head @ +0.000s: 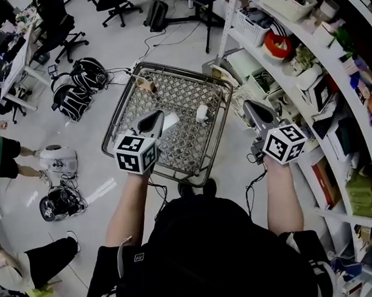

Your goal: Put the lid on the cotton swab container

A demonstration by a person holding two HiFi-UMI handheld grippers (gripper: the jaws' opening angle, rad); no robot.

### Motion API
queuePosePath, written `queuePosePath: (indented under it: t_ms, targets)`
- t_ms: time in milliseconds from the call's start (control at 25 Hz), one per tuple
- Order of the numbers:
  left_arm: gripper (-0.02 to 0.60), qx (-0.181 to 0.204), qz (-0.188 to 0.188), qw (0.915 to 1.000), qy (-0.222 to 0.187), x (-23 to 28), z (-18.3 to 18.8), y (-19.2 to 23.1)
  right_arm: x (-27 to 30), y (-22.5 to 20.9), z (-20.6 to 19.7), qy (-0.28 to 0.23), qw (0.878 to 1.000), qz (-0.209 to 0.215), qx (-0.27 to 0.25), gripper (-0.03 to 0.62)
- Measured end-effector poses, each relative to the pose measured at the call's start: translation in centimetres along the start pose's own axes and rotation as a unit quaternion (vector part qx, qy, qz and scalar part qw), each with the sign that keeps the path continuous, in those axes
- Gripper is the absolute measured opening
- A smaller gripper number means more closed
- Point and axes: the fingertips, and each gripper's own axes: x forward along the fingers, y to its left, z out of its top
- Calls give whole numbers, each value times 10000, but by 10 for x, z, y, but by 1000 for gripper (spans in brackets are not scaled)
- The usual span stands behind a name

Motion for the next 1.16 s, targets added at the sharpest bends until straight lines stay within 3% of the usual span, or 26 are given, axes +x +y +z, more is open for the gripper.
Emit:
queuePosePath:
  t_ms: [440, 1160]
  targets:
    - [8, 151, 239, 9981, -550, -24, 31, -10, -22, 12, 28, -658, 9968, 199, -417, 8]
    - [5, 265, 422, 9962, -715, -26, 35, 1, -3, 13, 22, -451, 9982, 194, -357, 8]
